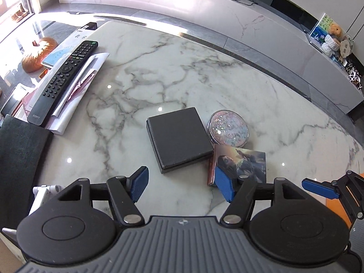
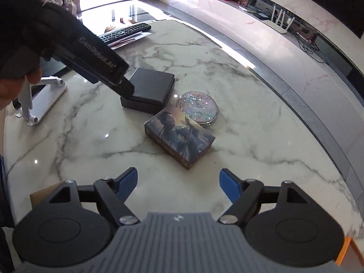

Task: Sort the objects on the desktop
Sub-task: 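Grasp the black box with the left tool while the right tool grasps the picture book, then lift the black box and picture book and carry them toward the shoebox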

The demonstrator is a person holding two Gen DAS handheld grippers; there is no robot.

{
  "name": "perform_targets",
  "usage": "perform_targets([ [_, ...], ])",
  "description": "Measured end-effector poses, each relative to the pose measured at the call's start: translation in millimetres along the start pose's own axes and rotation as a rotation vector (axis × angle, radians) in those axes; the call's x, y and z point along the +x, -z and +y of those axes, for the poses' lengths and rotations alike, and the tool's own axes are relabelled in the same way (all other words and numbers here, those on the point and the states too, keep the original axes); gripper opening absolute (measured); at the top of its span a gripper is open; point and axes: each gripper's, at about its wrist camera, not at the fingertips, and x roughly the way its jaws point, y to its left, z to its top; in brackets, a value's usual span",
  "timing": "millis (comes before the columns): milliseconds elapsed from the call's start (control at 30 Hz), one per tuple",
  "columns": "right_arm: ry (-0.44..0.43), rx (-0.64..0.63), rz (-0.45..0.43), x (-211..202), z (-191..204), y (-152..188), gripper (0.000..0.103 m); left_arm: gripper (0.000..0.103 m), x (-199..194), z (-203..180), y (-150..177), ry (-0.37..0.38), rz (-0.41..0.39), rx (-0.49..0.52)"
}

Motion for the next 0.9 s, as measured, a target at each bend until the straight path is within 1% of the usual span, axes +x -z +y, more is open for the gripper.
perform_targets([
  [100, -0.006, -0.136, 0.014, 20, -4, -18, 0.083, 0.081, 15, -6, -16, -0.011, 0.015, -0.013],
  [167, -0.016, -0.170, 0.025, 31, -11, -29, 0.084, 0.084, 24, -9, -24, -0.019, 0.020, -0.025],
  [300, -0.081, -0.156, 0.060, 53, -27, -42, 0.085, 0.084, 45, -8, -35, -0.025, 0.057, -0.071],
  [333, -0.095, -0.155, 0.066, 57, -28, -43, 0.085, 0.089, 47, -7, -37, -0.033, 0.052, -0.084],
  [367, -0.102, -0.161, 0.067, 60, -29, -44, 0.085, 0.089, 48, -7, -39, -0.038, 0.041, -0.091],
  [433, -0.108, -0.179, 0.066, 67, -29, -45, 0.086, 0.091, 51, -8, -44, -0.053, 0.030, -0.089],
  [500, -0.122, -0.176, 0.074, 73, -30, -46, 0.088, 0.092, 55, -11, -48, -0.091, 0.022, -0.071],
  [567, -0.142, -0.155, 0.083, 78, -31, -46, 0.088, 0.093, 62, -13, -48, -0.117, 0.040, -0.053],
  [633, -0.154, -0.132, 0.094, 83, -31, -44, 0.088, 0.093, 71, -8, -46, -0.108, 0.078, -0.057],
  [700, -0.154, -0.114, 0.102, 85, -30, -42, 0.087, 0.093, 79, 1, -42, -0.078, 0.108, -0.097],
  [733, -0.159, -0.105, 0.106, 85, -29, -40, 0.085, 0.090, 81, 4, -39, -0.065, 0.116, -0.108],
  [767, -0.162, -0.095, 0.112, 85, -28, -38, 0.083, 0.089, 81, 4, -37, -0.064, 0.108, -0.099],
  [800, -0.154, -0.085, 0.116, 84, -28, -36, 0.079, 0.089, 78, 3, -34, -0.067, 0.099, -0.083],
  [900, -0.147, -0.011, 0.130, 76, -29, -28, 0.071, 0.089, 74, 3, -26, -0.050, 0.115, -0.049],
])
